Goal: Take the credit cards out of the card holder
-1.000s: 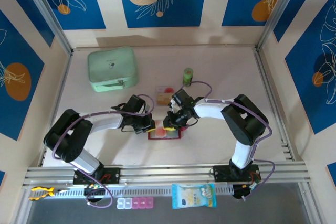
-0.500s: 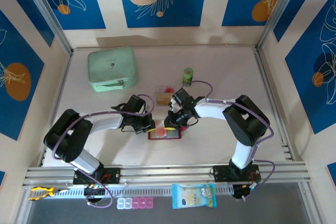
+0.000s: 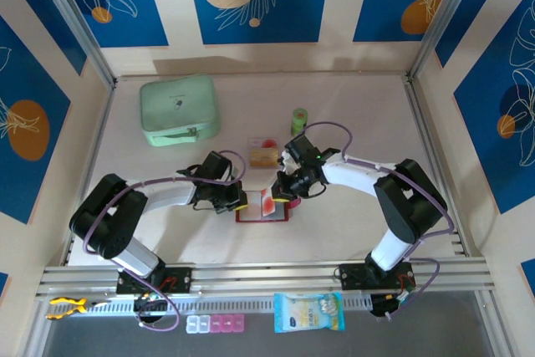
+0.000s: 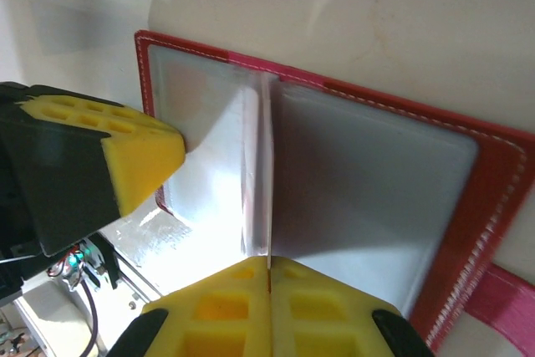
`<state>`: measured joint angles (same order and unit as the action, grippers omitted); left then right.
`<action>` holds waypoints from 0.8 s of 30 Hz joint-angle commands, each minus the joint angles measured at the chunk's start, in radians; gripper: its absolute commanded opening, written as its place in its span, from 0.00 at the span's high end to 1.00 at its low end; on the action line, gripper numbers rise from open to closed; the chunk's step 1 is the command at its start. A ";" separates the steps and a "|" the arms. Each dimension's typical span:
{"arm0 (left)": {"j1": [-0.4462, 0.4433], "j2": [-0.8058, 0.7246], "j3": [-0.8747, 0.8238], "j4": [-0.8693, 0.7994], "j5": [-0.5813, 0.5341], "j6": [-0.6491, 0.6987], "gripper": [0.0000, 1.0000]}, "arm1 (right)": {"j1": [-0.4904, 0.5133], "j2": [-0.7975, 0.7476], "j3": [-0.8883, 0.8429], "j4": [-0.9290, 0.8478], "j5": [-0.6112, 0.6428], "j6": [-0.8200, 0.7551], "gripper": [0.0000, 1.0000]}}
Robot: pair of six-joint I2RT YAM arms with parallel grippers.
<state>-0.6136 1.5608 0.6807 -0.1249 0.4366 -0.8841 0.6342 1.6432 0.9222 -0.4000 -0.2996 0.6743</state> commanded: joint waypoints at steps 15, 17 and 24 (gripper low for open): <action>-0.008 0.025 -0.001 -0.040 -0.005 0.001 0.97 | 0.042 0.034 0.045 -0.061 0.031 -0.002 0.91; -0.009 0.027 -0.004 -0.038 -0.005 -0.001 0.96 | 0.044 0.038 0.050 -0.060 0.033 0.003 0.89; -0.008 0.025 -0.004 -0.036 -0.004 -0.001 0.97 | 0.048 0.046 0.052 -0.057 0.031 0.010 0.88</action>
<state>-0.6136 1.5612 0.6807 -0.1234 0.4370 -0.8845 0.6750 1.6760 0.9558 -0.4393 -0.2684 0.6739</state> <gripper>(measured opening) 0.061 0.118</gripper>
